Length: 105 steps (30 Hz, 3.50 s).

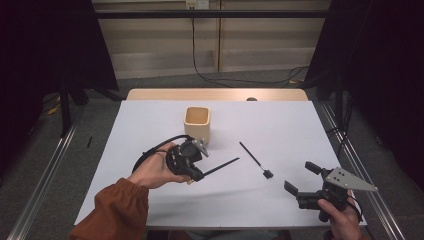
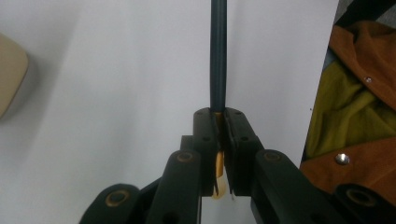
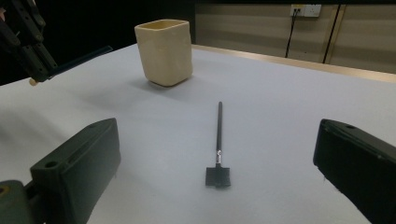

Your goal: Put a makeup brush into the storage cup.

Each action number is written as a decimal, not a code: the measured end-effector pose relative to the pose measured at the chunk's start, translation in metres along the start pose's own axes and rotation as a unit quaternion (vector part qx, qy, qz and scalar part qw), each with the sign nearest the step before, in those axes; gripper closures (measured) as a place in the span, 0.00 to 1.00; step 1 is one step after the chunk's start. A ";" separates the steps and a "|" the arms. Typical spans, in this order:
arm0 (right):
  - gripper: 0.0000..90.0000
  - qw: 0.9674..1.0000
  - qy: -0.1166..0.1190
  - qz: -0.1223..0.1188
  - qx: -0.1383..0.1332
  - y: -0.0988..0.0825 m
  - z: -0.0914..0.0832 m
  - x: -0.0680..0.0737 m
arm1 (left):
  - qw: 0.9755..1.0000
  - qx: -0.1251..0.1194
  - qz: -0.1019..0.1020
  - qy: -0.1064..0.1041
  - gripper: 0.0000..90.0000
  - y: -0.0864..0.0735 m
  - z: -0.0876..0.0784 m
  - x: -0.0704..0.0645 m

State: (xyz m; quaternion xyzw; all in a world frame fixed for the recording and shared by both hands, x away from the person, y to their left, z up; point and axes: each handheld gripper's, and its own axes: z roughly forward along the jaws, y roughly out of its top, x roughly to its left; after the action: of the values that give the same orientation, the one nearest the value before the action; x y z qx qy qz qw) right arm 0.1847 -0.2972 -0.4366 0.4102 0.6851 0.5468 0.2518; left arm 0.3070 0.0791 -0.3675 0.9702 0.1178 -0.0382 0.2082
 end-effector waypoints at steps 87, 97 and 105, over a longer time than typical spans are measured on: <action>0.07 0.896 0.275 -0.198 0.286 0.102 0.122 0.040 | 0.997 0.060 0.045 -0.028 0.94 0.009 0.012 -0.011; 0.06 0.852 0.302 -0.253 0.345 0.099 0.137 0.055 | 0.996 0.068 0.047 -0.028 0.94 0.012 0.014 -0.013; 0.21 0.830 0.307 -0.272 0.377 0.104 0.146 0.065 | 0.996 0.071 0.045 -0.024 0.94 0.014 0.017 -0.013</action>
State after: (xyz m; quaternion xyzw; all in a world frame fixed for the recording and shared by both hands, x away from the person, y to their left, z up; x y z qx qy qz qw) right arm 0.2950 -0.1568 -0.3705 0.0818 0.9640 0.2531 -0.0075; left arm 0.2974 0.0572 -0.3764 0.9856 0.0663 -0.0606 0.1433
